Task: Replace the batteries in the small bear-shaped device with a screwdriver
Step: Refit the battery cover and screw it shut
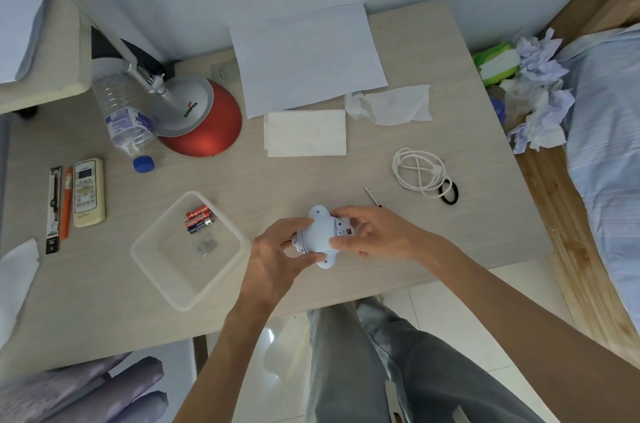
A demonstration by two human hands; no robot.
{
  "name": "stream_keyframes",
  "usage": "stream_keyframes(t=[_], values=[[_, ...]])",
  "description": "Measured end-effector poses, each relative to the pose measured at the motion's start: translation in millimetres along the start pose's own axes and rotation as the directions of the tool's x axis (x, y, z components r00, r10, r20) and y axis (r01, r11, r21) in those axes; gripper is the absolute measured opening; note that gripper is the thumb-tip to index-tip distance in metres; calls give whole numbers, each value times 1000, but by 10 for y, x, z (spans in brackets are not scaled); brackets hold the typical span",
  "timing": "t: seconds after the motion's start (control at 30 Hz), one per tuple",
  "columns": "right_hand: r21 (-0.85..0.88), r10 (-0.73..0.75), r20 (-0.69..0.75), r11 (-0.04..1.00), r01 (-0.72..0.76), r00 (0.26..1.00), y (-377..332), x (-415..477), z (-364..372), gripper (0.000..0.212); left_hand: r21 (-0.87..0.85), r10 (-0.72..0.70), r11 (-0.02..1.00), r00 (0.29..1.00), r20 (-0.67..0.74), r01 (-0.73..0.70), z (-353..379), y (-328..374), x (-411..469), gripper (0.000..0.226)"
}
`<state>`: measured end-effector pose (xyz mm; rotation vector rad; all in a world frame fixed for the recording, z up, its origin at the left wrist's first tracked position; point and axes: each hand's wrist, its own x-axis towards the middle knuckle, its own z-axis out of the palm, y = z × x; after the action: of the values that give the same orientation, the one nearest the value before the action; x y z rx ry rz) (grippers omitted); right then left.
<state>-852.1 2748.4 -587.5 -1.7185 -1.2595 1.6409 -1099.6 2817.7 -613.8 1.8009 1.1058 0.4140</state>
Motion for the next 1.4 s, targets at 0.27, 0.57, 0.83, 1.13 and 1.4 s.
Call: stream_keyframes(t=[0.27, 0.57, 0.83, 1.13, 1.4], values=[[54, 28, -50, 998, -26, 998, -10, 55, 46, 46, 11, 25, 1000, 1000, -6, -25, -7, 15, -9, 64], [-9, -23, -108, 1000, 23, 994, 21, 44, 70, 27, 15, 16, 1000, 1000, -3, -16, 15, -2, -11, 64], [-41, -38, -117, 999, 34, 992, 26, 78, 92, 22, 19, 30, 999, 1000, 4, -30, 36, -57, 0, 66], [-89, -32, -109, 996, 22, 994, -9, 53, 77, 26, 30, -12, 999, 999, 46, 10, 118, -102, -29, 74], [-208, -14, -669, 963, -169, 743, 256, -207, 122, 30, -6, -84, 996, 994, 65, 85, 123, -130, -32, 72]])
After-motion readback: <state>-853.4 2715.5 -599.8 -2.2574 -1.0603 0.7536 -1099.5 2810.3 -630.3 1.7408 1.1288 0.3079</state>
